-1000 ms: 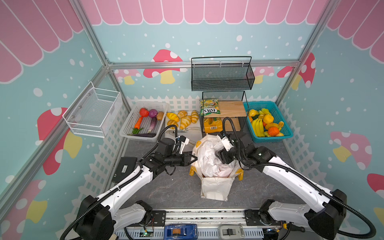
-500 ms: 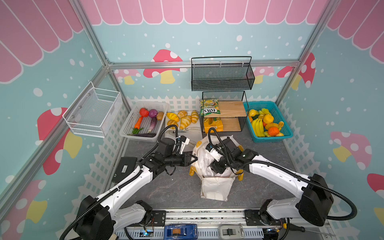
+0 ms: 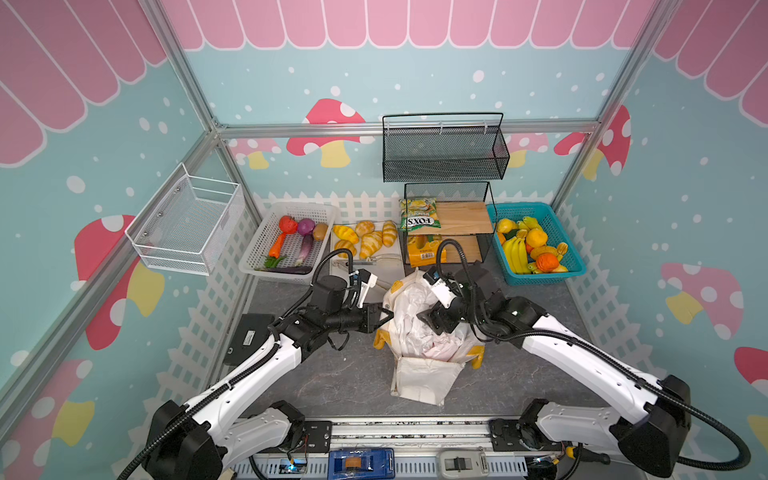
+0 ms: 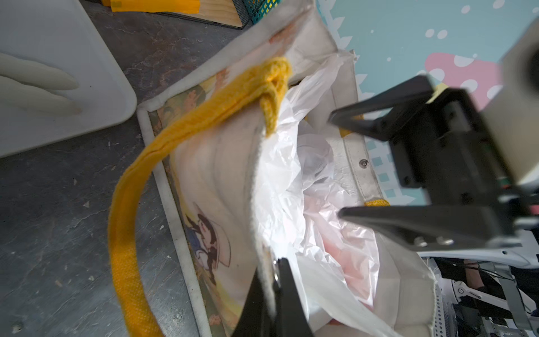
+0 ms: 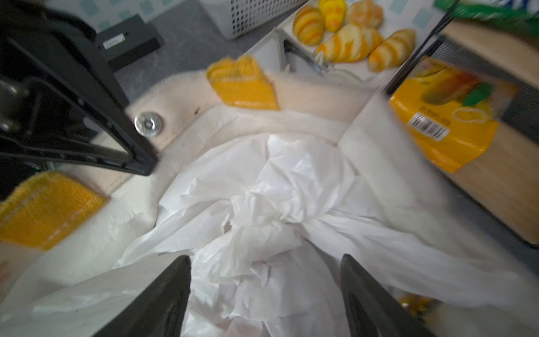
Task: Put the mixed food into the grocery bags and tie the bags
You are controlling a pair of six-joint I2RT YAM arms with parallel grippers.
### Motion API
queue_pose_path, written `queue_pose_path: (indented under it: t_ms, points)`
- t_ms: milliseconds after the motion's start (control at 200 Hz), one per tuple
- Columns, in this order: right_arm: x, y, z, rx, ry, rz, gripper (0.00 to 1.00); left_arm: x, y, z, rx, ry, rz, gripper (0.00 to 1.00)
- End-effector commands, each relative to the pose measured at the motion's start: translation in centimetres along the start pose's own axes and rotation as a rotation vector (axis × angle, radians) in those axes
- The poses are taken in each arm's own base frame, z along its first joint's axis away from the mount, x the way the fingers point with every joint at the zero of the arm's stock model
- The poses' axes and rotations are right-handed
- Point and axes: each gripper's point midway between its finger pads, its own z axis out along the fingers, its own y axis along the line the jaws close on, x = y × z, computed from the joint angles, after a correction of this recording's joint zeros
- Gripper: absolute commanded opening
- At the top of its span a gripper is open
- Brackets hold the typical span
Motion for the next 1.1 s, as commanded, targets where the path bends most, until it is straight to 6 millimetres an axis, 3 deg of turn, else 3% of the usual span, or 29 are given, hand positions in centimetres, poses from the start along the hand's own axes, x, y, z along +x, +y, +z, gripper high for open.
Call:
queue_pose_path:
  t_ms: [0, 110, 250, 320, 410, 480, 645, 826, 961, 1091]
  points:
    - [-3.3, -4.5, -3.8, 0.163, -0.142, 0.067, 0.88, -2.3, -0.9, -1.3, -0.023, -0.097, 0.101, 0.06]
    - [-4.0, -10.9, -7.5, 0.358, -0.228, 0.191, 0.92, -3.5, -0.2, -1.8, -0.078, -0.161, 0.102, 0.33]
    - [-2.8, -17.7, -10.9, 0.644, -0.271, 0.267, 1.0, -6.6, 0.4, -4.7, -0.18, -0.343, 0.11, 0.5]
    - [-1.1, -20.9, -11.7, 0.741, -0.265, 0.338, 1.0, -8.4, 0.6, -7.0, -0.236, -0.468, 0.113, 0.66]
    - [2.0, -24.9, -11.9, 0.838, -0.255, 0.447, 1.0, -10.1, 1.3, -10.1, -0.338, -0.626, 0.165, 0.75]
    - [5.0, -27.1, -11.4, 0.912, -0.242, 0.503, 1.0, -11.1, 3.3, -11.9, -0.467, -0.74, 0.193, 0.81]
    - [10.8, -28.6, -8.6, 1.015, -0.236, 0.501, 1.0, -11.7, 10.5, -14.5, -0.787, -0.896, 0.193, 0.86]
    - [15.5, -28.2, -6.3, 1.044, -0.226, 0.451, 1.0, -11.1, 17.1, -15.8, -1.186, -0.823, 0.309, 0.93]
    - [17.6, -27.4, -6.4, 1.102, -0.301, 0.369, 1.0, -10.2, 21.8, -16.0, -1.252, -0.783, 0.32, 0.93]
    - [17.7, -27.1, -5.1, 1.066, -0.332, 0.29, 1.0, -9.5, 25.6, -14.5, -1.089, -0.758, 0.255, 0.93]
